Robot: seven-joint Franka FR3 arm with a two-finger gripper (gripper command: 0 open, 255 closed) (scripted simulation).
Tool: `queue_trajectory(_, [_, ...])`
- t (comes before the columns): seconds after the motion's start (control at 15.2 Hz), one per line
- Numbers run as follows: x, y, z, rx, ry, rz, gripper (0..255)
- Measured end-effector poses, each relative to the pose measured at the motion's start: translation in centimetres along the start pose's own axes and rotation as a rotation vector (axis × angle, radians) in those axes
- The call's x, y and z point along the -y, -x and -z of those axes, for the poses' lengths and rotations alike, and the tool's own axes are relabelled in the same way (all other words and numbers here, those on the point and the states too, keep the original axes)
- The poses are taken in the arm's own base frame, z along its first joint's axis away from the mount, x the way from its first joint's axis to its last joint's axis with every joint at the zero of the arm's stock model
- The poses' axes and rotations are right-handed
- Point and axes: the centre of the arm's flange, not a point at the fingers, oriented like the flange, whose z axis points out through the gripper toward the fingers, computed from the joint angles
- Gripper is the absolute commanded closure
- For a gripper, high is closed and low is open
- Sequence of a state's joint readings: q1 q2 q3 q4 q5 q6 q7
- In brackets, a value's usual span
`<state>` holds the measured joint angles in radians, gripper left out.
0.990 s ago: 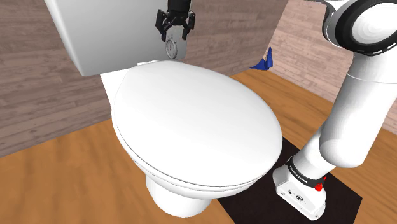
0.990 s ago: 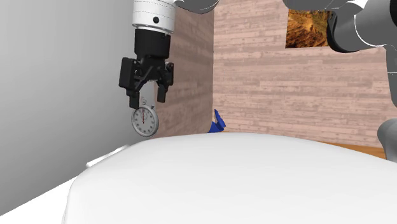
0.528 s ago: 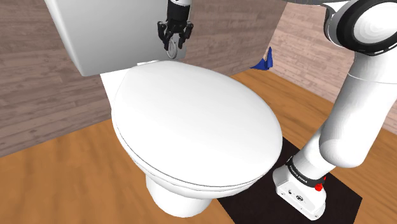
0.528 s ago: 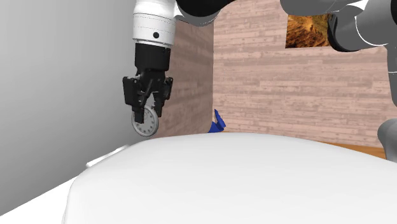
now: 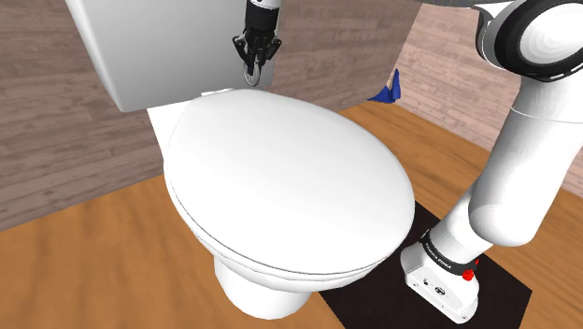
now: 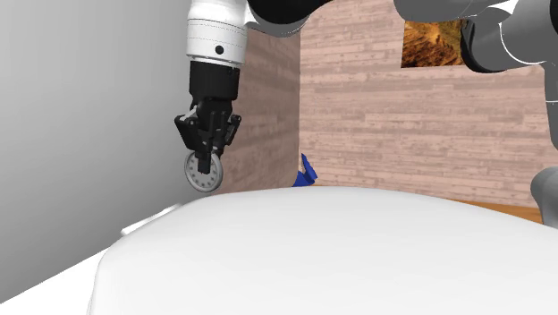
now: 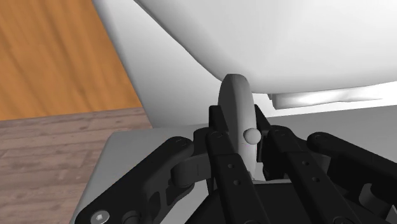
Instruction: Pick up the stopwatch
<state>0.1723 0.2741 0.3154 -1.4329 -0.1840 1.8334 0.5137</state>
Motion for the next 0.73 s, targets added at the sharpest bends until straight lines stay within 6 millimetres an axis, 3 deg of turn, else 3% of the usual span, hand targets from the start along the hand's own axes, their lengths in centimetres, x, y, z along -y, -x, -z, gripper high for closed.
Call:
queue_trajectory(0.26, [-0.1, -0.3, 1.0, 0.001, 0.0, 0.0, 255])
queue_trajectory(0.73, [-0.1, -1.0, 4.6, 0.0, 0.0, 0.0, 255])
